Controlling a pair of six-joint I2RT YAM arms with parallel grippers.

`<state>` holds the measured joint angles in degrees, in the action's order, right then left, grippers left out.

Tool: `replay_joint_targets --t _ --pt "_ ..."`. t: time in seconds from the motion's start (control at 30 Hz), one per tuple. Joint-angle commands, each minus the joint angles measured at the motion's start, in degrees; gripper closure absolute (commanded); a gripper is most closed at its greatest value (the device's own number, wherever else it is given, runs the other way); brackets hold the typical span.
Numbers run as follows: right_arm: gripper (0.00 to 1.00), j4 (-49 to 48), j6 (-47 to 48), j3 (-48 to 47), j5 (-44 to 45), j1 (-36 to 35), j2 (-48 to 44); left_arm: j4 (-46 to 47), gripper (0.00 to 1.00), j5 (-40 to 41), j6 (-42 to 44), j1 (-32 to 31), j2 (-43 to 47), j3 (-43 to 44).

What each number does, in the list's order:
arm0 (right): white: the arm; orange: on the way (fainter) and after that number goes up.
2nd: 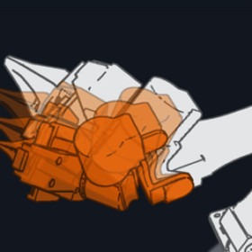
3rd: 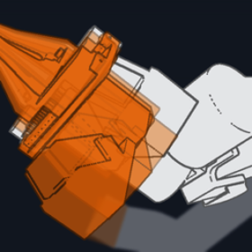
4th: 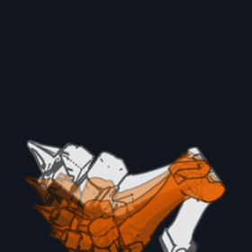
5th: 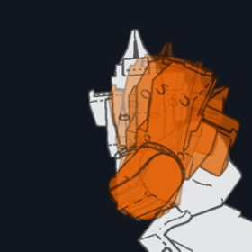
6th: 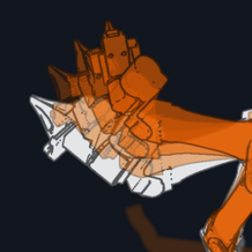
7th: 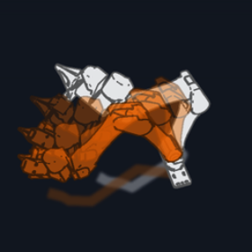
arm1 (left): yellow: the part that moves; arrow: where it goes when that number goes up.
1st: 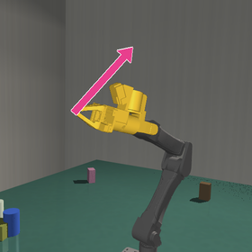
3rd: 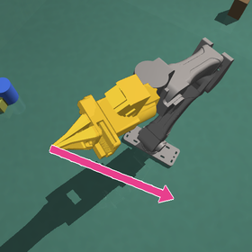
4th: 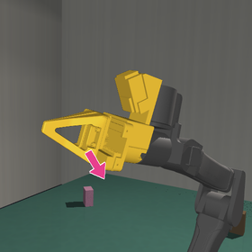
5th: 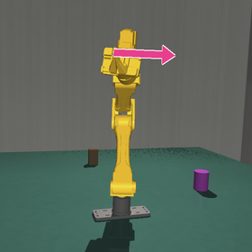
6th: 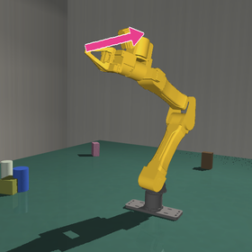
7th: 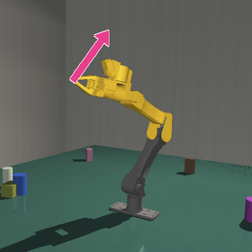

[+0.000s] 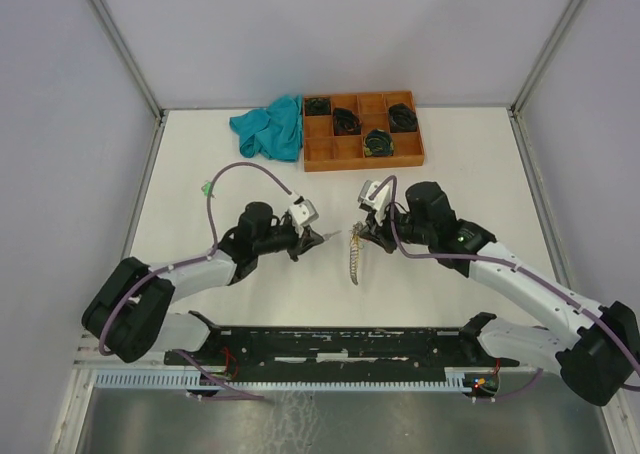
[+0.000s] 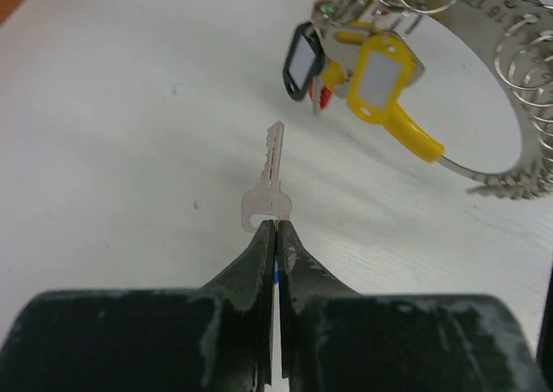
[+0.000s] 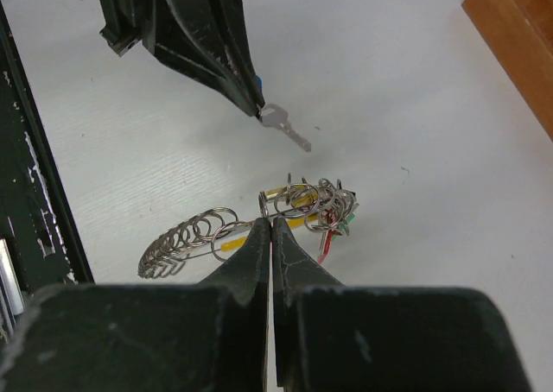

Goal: Put the keys on the keyring

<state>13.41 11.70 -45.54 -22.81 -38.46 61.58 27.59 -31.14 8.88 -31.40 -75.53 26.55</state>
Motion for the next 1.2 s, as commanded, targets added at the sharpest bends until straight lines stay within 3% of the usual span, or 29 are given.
replay_joint_targets --t 0.0,0.17,0.33,0.43,0.57,0.8,1.17 --pt "0.99 0.7 -0.7 -2.2 -1.3 0.2 0.3 -1.4 0.93 3.4 1.8 -3.9 -1.9 1.3" --pt "0.99 0.8 -0.2 -0.9 -3.2 0.2 0.5 1.8 0.87 7.1 0.7 -8.4 -7.5 3.0" --pt "0.99 2.4 1.0 -0.5 -4.1 0.1 0.7 12.9 0.75 5.0 -3.1 -10.1 -11.4 1.0" --pt "0.99 2.8 1.9 -0.2 -5.5 0.1 0.7 18.4 0.69 6.1 -3.8 -10.0 -7.9 -2.5" --pt "0.99 1.7 2.8 0.6 -6.9 -0.1 0.9 17.5 0.65 7.2 -1.6 -9.7 1.0 -5.4" --pt "0.99 0.1 5.9 0.9 -9.8 -0.3 1.0 21.4 0.62 -1.4 -0.1 -9.0 11.3 -9.3" --pt "0.99 1.6 10.9 -1.3 -13.7 -1.5 2.9 23.2 0.61 -12.8 -1.3 -9.0 9.1 -5.2"
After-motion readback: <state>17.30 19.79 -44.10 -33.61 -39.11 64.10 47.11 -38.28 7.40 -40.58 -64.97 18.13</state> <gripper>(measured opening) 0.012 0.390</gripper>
